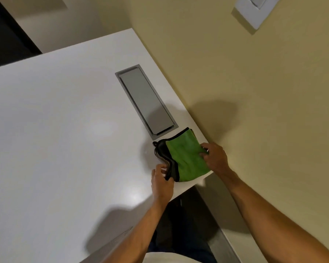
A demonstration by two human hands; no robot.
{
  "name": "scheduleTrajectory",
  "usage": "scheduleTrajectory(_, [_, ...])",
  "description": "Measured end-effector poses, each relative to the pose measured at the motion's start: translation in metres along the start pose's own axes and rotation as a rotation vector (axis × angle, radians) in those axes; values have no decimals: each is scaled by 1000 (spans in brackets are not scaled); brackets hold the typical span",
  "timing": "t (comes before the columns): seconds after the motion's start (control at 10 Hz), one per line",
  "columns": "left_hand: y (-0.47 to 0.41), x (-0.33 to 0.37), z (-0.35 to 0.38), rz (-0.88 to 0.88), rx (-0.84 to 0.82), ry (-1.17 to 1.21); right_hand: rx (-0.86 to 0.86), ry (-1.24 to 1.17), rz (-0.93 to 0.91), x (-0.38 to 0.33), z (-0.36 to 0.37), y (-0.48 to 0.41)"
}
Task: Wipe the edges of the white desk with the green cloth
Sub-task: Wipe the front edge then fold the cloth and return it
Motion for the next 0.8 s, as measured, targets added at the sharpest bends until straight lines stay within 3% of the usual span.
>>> scheduleTrajectory(0.3, [-6,-22,17,-299,57,132,1,-15,-61,6,-20,-25])
scheduleTrajectory(0.4, [0,-22,11,-338,103,64,11,52,-136,-2,-28,-28])
scheduleTrajectory(0.5, [18,-15,-11,-306,267,106,2,92,-262,-23,-39,-33])
scheduleTrajectory(0.7, [47,7,-60,-179,382,66,-13,94,-510,-72,-46,-31])
scheduleTrajectory(0.8, [56,31,-91,-71,443,36,-21,64,-531,-110,-53,-22])
Point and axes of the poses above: each hand's wrist, its own y-axis away from the middle knuckle, its own z-axis out of the palm, x = y × z, the point moved 5 cm from there along -y, towards the middle knuckle, and after that the axes turned 11 degrees about -x, right-handed, at the moved point
